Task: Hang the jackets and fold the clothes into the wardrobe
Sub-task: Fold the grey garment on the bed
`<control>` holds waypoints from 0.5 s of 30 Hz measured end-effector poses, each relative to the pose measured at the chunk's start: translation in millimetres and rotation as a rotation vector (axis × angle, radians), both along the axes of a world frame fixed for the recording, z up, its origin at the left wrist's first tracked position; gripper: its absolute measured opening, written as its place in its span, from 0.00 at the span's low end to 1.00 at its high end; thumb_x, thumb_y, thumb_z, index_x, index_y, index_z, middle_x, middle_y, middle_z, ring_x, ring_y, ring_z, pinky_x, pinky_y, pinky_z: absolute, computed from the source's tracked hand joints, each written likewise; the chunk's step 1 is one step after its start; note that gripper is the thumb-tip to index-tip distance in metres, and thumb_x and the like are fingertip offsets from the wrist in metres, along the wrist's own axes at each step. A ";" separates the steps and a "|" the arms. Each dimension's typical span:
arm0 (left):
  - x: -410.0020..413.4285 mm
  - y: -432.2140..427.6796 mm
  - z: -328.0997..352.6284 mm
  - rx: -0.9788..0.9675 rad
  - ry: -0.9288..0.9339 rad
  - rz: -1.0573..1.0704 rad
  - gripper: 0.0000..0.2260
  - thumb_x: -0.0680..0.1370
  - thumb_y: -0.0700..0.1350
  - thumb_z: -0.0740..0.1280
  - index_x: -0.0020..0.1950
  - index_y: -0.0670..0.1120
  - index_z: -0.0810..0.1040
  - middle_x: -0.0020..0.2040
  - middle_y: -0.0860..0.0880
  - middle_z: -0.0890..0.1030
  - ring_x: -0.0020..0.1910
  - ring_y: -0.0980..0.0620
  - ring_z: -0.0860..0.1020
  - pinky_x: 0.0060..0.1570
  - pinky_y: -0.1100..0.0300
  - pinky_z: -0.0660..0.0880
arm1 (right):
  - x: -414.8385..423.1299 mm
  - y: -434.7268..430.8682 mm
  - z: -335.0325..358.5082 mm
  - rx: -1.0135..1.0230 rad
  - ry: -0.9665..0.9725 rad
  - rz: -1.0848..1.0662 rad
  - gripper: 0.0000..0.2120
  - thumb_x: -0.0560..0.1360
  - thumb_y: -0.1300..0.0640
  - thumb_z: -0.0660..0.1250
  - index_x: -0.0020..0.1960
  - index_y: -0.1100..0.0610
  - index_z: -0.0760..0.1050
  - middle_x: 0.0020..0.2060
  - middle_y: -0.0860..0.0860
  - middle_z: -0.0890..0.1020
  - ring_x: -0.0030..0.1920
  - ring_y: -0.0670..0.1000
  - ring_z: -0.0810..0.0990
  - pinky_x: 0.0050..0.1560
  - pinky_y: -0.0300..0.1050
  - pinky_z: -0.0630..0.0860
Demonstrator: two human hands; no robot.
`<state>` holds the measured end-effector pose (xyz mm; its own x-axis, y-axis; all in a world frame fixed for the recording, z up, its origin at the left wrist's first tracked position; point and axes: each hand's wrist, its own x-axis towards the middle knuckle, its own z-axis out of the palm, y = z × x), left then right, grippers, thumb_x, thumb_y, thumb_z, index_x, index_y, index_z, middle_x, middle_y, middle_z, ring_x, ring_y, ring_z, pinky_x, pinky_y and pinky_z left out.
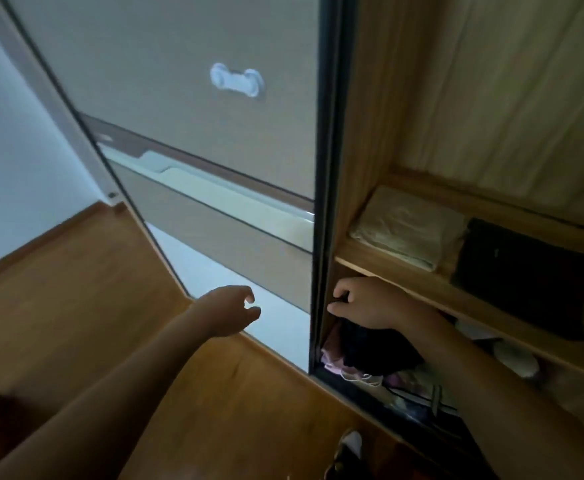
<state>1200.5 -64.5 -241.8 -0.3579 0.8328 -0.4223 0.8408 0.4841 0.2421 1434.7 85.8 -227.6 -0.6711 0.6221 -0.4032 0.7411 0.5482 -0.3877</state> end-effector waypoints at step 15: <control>-163.1 -253.7 23.2 -0.063 -0.021 0.642 0.18 0.83 0.53 0.62 0.68 0.45 0.75 0.64 0.46 0.79 0.61 0.47 0.77 0.62 0.53 0.74 | -267.3 -137.7 14.3 0.104 -0.073 0.549 0.22 0.79 0.37 0.62 0.68 0.47 0.73 0.62 0.49 0.81 0.57 0.52 0.80 0.60 0.50 0.77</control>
<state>1037.4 -318.1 -218.6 -0.7679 0.4287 -0.4760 0.3743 0.9033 0.2098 1167.4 -52.0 -213.3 -0.8804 0.2284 -0.4155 0.3590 0.8936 -0.2695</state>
